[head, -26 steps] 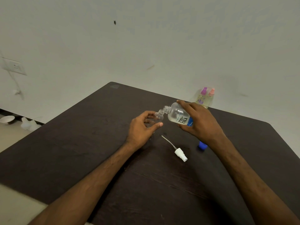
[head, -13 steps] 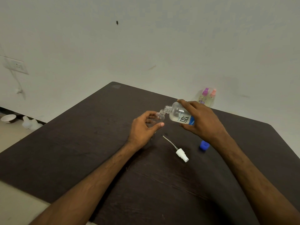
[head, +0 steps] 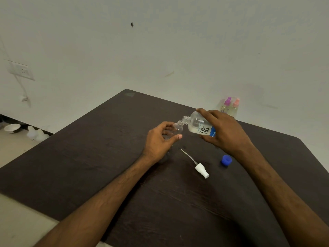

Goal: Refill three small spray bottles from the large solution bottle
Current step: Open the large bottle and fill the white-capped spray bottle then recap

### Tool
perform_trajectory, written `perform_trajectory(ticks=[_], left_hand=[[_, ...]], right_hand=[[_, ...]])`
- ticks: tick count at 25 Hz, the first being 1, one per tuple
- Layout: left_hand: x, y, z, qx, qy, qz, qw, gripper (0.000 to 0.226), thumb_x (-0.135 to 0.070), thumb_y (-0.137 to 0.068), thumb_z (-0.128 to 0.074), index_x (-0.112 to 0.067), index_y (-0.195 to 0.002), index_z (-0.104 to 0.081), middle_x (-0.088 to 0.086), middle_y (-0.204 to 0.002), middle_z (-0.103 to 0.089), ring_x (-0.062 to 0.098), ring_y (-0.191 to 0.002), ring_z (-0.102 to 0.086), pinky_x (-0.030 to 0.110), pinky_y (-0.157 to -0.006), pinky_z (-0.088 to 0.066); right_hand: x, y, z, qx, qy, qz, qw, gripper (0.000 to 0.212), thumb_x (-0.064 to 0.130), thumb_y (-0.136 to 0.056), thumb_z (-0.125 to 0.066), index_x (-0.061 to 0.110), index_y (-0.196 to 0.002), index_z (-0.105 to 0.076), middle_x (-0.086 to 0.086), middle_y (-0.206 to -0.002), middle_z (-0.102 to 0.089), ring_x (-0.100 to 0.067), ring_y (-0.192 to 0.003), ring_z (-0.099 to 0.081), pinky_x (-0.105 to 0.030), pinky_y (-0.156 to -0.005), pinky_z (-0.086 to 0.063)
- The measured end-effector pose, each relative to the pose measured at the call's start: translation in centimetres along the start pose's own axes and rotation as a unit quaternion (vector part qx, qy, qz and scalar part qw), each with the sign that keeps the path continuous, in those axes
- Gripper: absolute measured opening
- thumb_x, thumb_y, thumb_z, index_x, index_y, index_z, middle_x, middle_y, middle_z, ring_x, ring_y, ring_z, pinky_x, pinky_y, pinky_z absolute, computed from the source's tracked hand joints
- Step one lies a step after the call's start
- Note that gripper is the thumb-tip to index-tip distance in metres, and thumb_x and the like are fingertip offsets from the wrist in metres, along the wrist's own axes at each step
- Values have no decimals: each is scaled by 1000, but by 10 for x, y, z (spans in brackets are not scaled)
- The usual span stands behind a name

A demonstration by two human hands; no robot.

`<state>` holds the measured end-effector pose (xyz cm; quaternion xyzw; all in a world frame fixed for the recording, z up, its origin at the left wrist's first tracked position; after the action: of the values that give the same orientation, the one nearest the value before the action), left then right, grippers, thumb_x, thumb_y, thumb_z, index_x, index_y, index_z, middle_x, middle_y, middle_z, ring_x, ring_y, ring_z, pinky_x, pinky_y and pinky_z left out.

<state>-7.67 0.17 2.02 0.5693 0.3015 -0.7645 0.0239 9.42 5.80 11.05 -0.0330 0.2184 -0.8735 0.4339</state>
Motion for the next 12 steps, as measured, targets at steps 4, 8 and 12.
perform_trajectory(ticks=[4,8,12], left_hand=[[1,0,1,-4,5,2,1000,40,-25,-79,-85,-18,-115,-67,-6,-107,-74,9,-95,-70,36,-83,-61],[1,1,0,-3,11,2,1000,40,-24,-79,-84,-17,-114,-68,-5,-106,-74,10,-95,-70,36,-84,-61],[1,1,0,-1,6,3,1000,40,-25,-79,-84,-19,-115,-67,-6,-108,-73,9,-97,-70,36,-85,-61]], right_hand=[[0,-1,0,0,1,3,1000,84,36,-79,-78,25,-150,-33,-8,-129,-58,-29,-108,-58,-45,-87,-52],[0,-1,1,3,2,2,1000,85,36,-79,-78,26,-150,-32,-7,-130,-57,-28,-110,-57,-45,-88,-52],[1,-2,1,5,3,0,1000,85,36,-80,-77,26,-151,-32,-8,-132,-57,-27,-111,-57,-44,-89,-52]])
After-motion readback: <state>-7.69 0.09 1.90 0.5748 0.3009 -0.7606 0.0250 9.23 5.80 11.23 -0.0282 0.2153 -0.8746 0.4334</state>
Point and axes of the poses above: each hand's wrist, its own y-axis away from the middle knuckle, its own z-axis out of the back of the hand, x = y × z, the point moved 10 cm from there along -y, towards the middle knuckle
